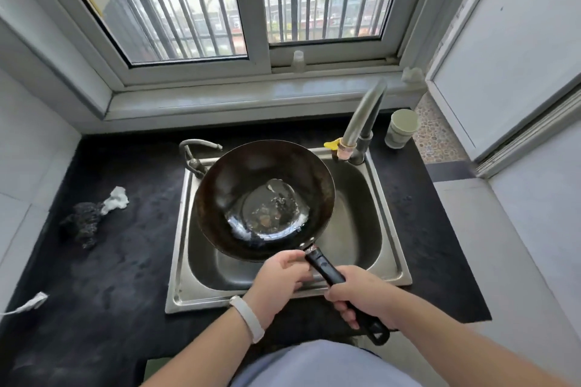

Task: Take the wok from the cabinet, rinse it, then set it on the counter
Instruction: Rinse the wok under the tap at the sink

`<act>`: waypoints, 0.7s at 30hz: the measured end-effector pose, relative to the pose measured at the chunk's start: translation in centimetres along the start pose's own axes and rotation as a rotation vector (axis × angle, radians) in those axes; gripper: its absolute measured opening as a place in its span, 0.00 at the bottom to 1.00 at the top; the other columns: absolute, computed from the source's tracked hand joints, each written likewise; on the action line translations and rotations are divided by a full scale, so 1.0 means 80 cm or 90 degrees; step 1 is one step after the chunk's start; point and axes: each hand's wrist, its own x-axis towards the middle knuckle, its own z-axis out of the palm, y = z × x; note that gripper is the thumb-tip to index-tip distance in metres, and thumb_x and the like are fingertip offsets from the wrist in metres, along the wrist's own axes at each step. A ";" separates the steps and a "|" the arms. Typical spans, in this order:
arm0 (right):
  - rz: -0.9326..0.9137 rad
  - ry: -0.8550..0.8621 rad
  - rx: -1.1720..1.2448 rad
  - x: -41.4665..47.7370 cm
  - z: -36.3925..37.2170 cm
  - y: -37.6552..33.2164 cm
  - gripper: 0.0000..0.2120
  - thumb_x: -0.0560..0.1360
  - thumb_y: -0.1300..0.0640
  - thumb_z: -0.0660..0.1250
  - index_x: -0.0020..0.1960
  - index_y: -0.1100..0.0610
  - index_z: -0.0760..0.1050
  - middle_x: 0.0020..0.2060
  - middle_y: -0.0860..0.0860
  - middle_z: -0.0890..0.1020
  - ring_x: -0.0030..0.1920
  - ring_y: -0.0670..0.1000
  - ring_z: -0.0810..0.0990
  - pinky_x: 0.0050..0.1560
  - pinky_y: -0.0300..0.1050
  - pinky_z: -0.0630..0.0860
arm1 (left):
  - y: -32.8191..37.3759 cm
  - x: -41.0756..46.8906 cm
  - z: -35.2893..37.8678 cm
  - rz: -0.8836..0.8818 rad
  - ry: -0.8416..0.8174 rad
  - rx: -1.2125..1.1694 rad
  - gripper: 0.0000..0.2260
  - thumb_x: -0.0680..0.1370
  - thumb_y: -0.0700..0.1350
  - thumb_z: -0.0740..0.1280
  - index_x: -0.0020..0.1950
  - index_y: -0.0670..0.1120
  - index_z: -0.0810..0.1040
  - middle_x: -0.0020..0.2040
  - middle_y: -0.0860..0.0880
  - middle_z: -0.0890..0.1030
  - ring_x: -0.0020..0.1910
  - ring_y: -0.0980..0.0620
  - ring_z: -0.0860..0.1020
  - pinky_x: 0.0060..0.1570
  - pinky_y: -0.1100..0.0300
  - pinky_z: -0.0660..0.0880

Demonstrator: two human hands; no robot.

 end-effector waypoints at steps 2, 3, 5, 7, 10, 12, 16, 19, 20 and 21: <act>0.001 -0.002 0.002 0.000 0.000 -0.001 0.07 0.76 0.67 0.62 0.49 0.58 0.66 0.28 0.51 0.71 0.24 0.49 0.68 0.24 0.42 0.68 | 0.009 0.007 -0.010 0.027 0.035 0.038 0.07 0.79 0.35 0.65 0.55 0.43 0.77 0.49 0.45 0.84 0.44 0.50 0.82 0.41 0.64 0.76; 0.000 -0.003 0.000 0.000 -0.001 -0.002 0.07 0.76 0.67 0.62 0.48 0.58 0.65 0.28 0.51 0.71 0.24 0.49 0.68 0.24 0.42 0.68 | 0.019 0.012 -0.014 0.040 0.047 0.056 0.07 0.79 0.36 0.65 0.55 0.44 0.77 0.48 0.45 0.84 0.43 0.51 0.83 0.42 0.63 0.76; 0.000 -0.005 -0.004 0.001 -0.005 -0.006 0.07 0.76 0.67 0.62 0.48 0.58 0.65 0.28 0.52 0.71 0.24 0.49 0.68 0.24 0.42 0.69 | 0.044 0.028 -0.017 0.057 0.056 0.080 0.06 0.79 0.37 0.64 0.53 0.45 0.77 0.48 0.46 0.84 0.42 0.52 0.83 0.44 0.62 0.76; 0.006 -0.006 -0.009 0.002 -0.012 -0.008 0.08 0.76 0.67 0.62 0.48 0.58 0.65 0.28 0.52 0.71 0.24 0.49 0.68 0.25 0.42 0.70 | 0.079 0.049 -0.014 0.088 0.059 0.093 0.06 0.79 0.36 0.63 0.51 0.46 0.77 0.47 0.45 0.83 0.41 0.52 0.82 0.44 0.62 0.77; 0.014 -0.006 -0.010 0.004 -0.028 -0.008 0.08 0.75 0.66 0.62 0.48 0.57 0.65 0.28 0.51 0.72 0.25 0.49 0.69 0.25 0.43 0.70 | 0.131 0.087 0.003 0.139 0.066 0.128 0.07 0.79 0.37 0.63 0.55 0.42 0.77 0.48 0.45 0.83 0.41 0.53 0.81 0.42 0.64 0.78; 0.014 -0.016 -0.012 0.005 -0.040 -0.009 0.08 0.75 0.66 0.63 0.49 0.57 0.65 0.28 0.51 0.72 0.25 0.49 0.69 0.25 0.44 0.70 | 0.159 0.109 0.017 0.165 0.060 0.176 0.08 0.79 0.39 0.63 0.57 0.45 0.77 0.50 0.47 0.83 0.43 0.54 0.82 0.47 0.59 0.78; 0.012 -0.040 -0.042 0.008 -0.060 -0.011 0.08 0.75 0.65 0.64 0.48 0.57 0.65 0.26 0.50 0.73 0.24 0.49 0.70 0.26 0.44 0.72 | 0.184 0.157 0.043 0.189 0.056 0.274 0.08 0.77 0.45 0.65 0.55 0.50 0.77 0.51 0.50 0.83 0.48 0.55 0.83 0.51 0.55 0.79; 0.017 -0.055 -0.057 0.011 -0.074 -0.012 0.08 0.75 0.65 0.64 0.49 0.57 0.66 0.26 0.50 0.74 0.24 0.49 0.71 0.28 0.45 0.73 | 0.186 0.184 0.062 0.181 0.061 0.288 0.06 0.76 0.49 0.68 0.52 0.51 0.78 0.47 0.50 0.84 0.46 0.53 0.81 0.48 0.57 0.78; 0.022 -0.062 -0.062 0.012 -0.078 -0.013 0.07 0.75 0.65 0.64 0.49 0.57 0.67 0.27 0.51 0.74 0.25 0.49 0.71 0.29 0.45 0.73 | 0.187 0.191 0.068 0.187 0.049 0.295 0.06 0.76 0.48 0.68 0.51 0.49 0.77 0.44 0.51 0.82 0.44 0.54 0.80 0.47 0.58 0.77; 0.026 -0.070 -0.067 0.014 -0.084 -0.013 0.07 0.75 0.64 0.65 0.49 0.57 0.67 0.27 0.51 0.74 0.25 0.49 0.71 0.30 0.45 0.74 | 0.190 0.198 0.073 0.200 0.038 0.308 0.05 0.76 0.46 0.68 0.50 0.47 0.76 0.42 0.52 0.80 0.42 0.55 0.77 0.47 0.59 0.76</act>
